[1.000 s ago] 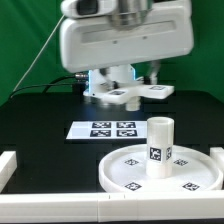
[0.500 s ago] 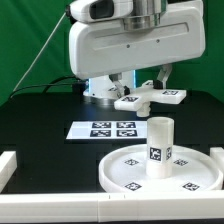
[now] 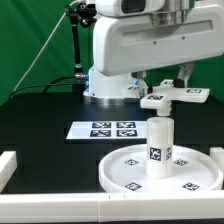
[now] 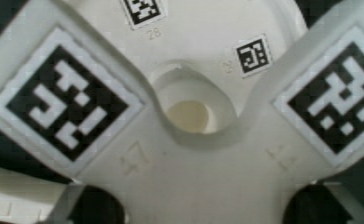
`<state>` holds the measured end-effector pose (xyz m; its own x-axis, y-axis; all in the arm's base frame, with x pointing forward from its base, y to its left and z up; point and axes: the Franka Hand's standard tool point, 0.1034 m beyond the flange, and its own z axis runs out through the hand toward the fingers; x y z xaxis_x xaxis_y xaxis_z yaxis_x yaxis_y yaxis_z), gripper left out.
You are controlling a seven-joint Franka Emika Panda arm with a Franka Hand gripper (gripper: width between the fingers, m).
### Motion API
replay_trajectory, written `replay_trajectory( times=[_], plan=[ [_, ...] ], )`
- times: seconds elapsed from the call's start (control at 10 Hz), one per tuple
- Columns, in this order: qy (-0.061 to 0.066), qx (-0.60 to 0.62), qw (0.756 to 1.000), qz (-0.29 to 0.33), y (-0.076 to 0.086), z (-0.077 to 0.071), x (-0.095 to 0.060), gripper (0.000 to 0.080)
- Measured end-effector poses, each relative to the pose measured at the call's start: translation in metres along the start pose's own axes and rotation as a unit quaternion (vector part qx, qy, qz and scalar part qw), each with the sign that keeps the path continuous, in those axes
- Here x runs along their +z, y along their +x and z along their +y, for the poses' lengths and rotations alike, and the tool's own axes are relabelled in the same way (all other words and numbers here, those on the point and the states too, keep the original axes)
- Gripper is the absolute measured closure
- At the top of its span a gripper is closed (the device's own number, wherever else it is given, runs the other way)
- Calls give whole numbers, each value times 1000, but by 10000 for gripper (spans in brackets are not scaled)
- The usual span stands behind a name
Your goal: Assemble round table
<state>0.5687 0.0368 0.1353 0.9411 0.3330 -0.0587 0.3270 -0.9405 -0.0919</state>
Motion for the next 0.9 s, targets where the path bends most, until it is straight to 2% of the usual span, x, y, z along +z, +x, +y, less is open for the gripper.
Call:
replay_trajectory(
  times=[0.4, 0.9],
  plan=[
    [-1, 3, 1000, 0, -8, 1, 12, 357],
    [-1, 3, 1000, -4, -8, 1, 23, 357]
  ],
)
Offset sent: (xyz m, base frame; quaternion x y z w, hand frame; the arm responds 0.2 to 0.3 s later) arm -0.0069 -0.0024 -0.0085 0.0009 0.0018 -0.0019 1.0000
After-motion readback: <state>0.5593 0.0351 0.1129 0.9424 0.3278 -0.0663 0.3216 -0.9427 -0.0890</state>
